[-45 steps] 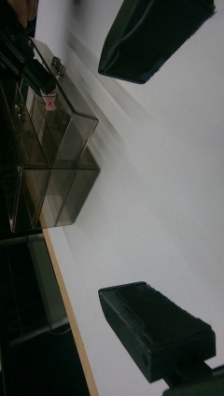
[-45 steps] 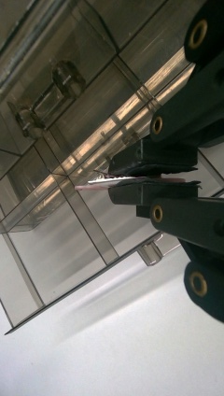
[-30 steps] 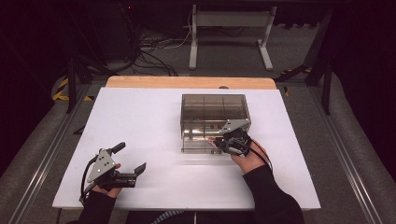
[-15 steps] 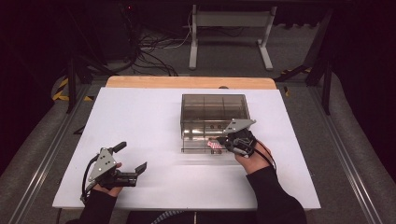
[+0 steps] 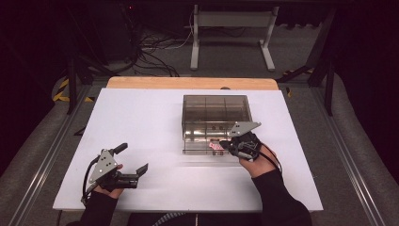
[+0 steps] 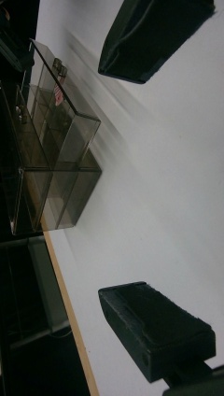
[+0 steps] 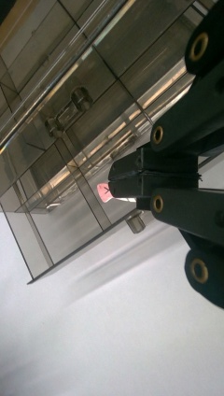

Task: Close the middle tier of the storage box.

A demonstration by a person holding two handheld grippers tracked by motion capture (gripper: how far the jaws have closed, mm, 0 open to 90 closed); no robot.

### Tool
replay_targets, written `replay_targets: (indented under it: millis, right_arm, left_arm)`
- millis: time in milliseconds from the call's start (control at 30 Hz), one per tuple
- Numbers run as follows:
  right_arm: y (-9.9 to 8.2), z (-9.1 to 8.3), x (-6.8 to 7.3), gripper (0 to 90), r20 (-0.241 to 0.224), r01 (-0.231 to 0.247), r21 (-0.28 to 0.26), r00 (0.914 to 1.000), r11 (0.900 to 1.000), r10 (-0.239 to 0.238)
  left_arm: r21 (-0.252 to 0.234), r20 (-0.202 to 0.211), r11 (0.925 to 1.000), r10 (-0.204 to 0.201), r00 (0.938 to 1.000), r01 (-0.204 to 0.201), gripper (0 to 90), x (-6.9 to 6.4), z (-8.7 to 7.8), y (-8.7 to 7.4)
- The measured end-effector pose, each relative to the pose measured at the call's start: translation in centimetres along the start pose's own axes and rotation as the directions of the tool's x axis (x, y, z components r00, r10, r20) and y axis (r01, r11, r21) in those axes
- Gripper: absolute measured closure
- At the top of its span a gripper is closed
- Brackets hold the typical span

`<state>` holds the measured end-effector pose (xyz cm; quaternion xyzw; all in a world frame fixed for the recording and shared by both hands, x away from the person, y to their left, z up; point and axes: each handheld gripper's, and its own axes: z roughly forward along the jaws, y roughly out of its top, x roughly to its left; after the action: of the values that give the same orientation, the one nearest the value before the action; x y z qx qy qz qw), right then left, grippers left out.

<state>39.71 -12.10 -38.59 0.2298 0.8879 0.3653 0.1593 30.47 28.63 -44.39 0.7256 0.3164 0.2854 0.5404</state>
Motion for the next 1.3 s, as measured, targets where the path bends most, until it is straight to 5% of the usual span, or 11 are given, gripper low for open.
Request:
replay_targets:
  millis: [633,1300]
  right_arm:
    - [-0.12,-0.39,0.63,90.0,-0.034,0.036,0.029,0.9988,0.9989,-0.035]
    - [-0.57,0.1,0.79,90.0,-0.073,0.08,0.141,0.9949,0.9867,-0.07]
  left_arm:
    - [-0.002,0.0,1.0,0.001,1.0,-0.001,0.0,0.03,-0.06,0.03]
    - [-0.005,-0.002,1.0,0.003,1.0,-0.003,0.0,0.08,-0.08,0.04]
